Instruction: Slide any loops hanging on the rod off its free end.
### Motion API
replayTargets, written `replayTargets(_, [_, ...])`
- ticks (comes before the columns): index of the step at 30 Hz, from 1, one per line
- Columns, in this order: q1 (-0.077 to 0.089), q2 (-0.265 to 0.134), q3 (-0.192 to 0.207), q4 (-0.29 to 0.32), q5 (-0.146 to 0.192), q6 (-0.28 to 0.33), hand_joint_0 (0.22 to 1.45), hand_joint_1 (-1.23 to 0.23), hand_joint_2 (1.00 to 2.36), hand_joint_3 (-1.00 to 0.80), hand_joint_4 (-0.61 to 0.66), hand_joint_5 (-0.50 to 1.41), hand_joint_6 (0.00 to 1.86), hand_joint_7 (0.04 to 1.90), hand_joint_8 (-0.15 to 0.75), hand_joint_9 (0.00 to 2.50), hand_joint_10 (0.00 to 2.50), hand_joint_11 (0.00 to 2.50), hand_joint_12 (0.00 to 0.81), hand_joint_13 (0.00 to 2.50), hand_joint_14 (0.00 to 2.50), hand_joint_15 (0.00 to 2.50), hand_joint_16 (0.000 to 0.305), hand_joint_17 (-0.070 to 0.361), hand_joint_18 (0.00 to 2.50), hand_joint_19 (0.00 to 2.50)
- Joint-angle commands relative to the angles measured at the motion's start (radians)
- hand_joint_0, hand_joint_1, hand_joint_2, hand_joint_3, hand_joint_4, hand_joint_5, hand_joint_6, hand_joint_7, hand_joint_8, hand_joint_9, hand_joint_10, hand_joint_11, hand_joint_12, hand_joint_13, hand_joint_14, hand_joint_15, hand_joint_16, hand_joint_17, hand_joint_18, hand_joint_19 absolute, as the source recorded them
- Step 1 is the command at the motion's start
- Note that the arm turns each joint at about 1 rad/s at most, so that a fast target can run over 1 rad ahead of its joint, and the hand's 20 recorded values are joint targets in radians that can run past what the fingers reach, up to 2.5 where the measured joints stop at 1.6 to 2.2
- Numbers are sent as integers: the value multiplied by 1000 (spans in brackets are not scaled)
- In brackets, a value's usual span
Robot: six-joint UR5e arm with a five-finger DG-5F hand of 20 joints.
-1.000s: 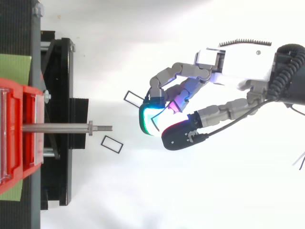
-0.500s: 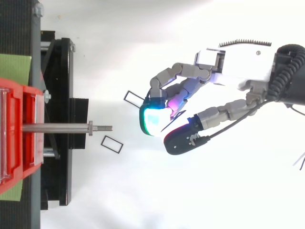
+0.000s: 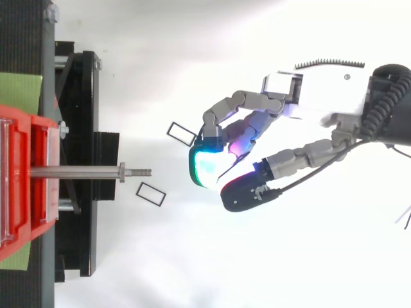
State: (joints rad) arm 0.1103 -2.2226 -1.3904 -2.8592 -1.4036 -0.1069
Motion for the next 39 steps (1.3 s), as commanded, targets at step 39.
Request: replayTargets(39, [6, 0, 1, 12, -3, -5, 523, -853, 1345, -89, -207, -64, 873, 1127, 297, 1190, 11, 307, 393, 763, 6, 175, 59, 133, 840, 264])
